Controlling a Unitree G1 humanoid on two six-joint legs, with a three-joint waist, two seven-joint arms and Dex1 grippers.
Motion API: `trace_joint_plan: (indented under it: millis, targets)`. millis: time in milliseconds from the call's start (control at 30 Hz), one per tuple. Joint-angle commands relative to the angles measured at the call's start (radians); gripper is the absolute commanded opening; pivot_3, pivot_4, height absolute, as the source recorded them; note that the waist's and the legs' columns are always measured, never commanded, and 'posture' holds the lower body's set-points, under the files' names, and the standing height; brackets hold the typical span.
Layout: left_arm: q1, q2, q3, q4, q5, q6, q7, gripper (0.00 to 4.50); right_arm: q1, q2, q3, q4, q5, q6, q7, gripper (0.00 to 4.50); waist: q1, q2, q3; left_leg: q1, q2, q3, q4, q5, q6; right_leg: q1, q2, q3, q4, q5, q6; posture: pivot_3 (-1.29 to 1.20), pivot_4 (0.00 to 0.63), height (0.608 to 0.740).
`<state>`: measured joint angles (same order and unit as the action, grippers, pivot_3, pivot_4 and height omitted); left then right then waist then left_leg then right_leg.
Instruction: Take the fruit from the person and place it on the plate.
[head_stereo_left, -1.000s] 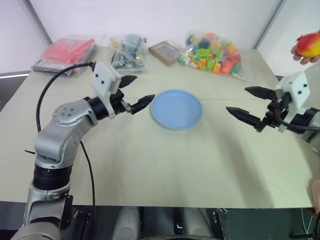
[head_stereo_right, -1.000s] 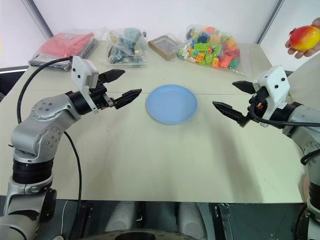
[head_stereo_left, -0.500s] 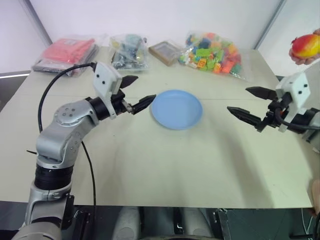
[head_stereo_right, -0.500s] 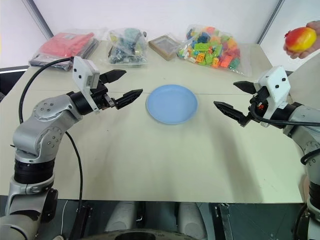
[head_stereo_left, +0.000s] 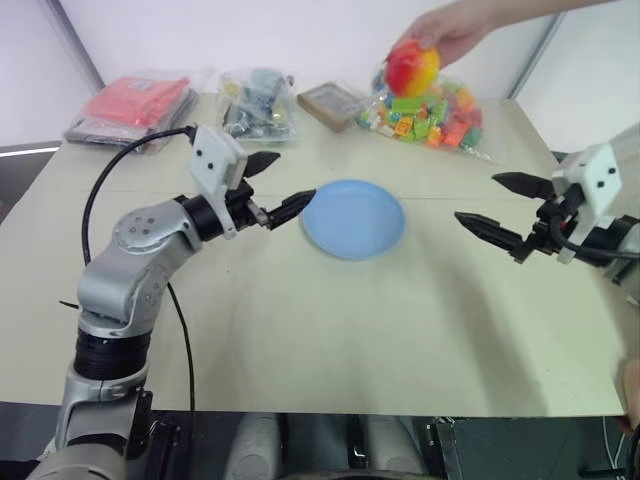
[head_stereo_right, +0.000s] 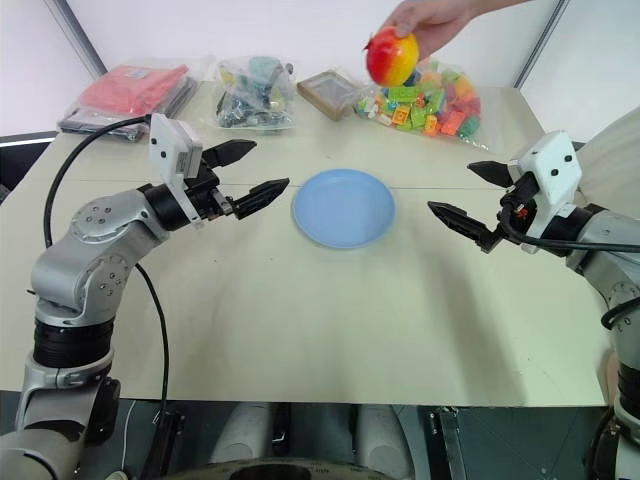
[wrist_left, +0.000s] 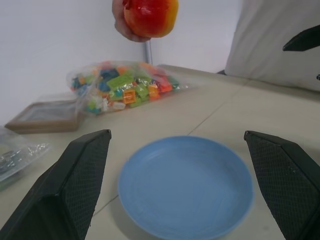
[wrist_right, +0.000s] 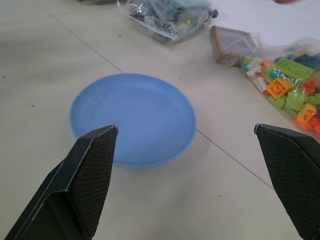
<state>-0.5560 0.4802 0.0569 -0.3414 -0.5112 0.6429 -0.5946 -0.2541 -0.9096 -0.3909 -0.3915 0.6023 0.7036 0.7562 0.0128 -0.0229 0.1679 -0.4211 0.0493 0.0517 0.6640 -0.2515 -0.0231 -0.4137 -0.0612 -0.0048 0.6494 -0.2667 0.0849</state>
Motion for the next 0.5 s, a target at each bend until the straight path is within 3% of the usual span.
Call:
trace_joint_plan:
  millis: [33, 200, 500]
  targets:
    - [-0.059, -0.094, 0.091, 0.024, -0.057, 0.012, 0.126, 4.47, -0.022, 0.001, -0.02, -0.032, 0.006, -0.017, -0.019, 4.5, 0.001, 0.0, 0.0, 0.0, 0.0, 0.0, 0.0, 0.0, 0.0, 0.0, 0.0, 0.0, 0.0, 0.0, 0.0, 0.0, 0.15, 0.731]
    - [-0.123, -0.238, 0.166, 0.083, -0.146, 0.062, 0.261, 4.47, -0.089, 0.041, -0.012, -0.034, 0.025, -0.012, -0.075, 4.5, -0.003, 0.0, 0.0, 0.0, 0.0, 0.0, 0.001, 0.0, 0.0, 0.0, 0.0, 0.0, 0.0, 0.0, 0.001, 0.0, 0.15, 0.731]
    - [-0.265, -0.142, -0.129, 0.3, 0.296, -0.395, 0.152, 4.47, -0.118, 0.069, 0.011, -0.044, 0.037, -0.005, -0.105, 4.5, 0.001, 0.0, 0.0, 0.0, -0.001, 0.0, 0.001, 0.0, 0.0, 0.0, 0.0, 0.0, 0.0, 0.0, 0.0, 0.0, 0.15, 0.731]
